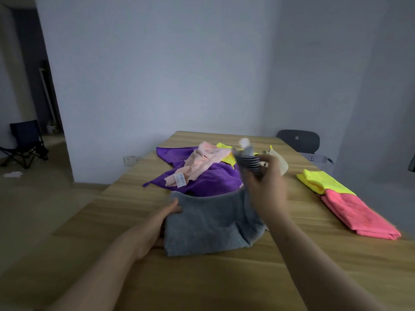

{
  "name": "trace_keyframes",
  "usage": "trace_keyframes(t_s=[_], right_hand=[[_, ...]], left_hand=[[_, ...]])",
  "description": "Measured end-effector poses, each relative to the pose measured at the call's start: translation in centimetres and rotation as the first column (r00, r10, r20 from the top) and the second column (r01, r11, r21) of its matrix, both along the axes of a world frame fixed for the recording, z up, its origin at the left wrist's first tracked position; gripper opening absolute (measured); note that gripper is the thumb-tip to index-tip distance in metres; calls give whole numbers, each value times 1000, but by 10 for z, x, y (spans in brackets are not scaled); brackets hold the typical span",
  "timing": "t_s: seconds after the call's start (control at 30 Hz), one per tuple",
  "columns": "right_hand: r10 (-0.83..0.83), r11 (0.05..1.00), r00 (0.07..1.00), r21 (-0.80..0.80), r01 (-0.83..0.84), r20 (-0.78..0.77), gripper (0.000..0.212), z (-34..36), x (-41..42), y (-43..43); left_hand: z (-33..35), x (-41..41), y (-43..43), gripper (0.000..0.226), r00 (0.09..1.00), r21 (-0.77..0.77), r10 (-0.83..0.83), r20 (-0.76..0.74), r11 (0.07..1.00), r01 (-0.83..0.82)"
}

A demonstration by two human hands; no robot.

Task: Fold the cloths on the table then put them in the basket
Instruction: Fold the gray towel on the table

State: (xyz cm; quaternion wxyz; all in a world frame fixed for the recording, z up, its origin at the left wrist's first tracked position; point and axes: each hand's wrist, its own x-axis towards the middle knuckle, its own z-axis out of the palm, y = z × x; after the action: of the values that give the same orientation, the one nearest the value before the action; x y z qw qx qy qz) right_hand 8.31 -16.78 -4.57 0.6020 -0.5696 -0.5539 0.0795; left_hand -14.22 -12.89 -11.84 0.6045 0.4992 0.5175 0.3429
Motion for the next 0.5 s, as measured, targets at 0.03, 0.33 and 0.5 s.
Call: trace_keyframes(t_s=[0.03, 0.33, 0.5], right_hand=[[69, 997, 996, -38, -67, 55, 31, -3, -18, -2], [470, 878, 691, -369, -303, 550, 31, -81, -80, -20], [434, 898, 661, -355, -261, 612, 39, -75, -63, -16]], left_hand=[[0, 1, 0, 40, 1000, 2, 28, -4, 1000, -28], [5, 4, -1, 38, 993, -39, 92, 67, 995, -90], [5, 10, -3, 14, 985, 58, 158, -75, 986, -154]])
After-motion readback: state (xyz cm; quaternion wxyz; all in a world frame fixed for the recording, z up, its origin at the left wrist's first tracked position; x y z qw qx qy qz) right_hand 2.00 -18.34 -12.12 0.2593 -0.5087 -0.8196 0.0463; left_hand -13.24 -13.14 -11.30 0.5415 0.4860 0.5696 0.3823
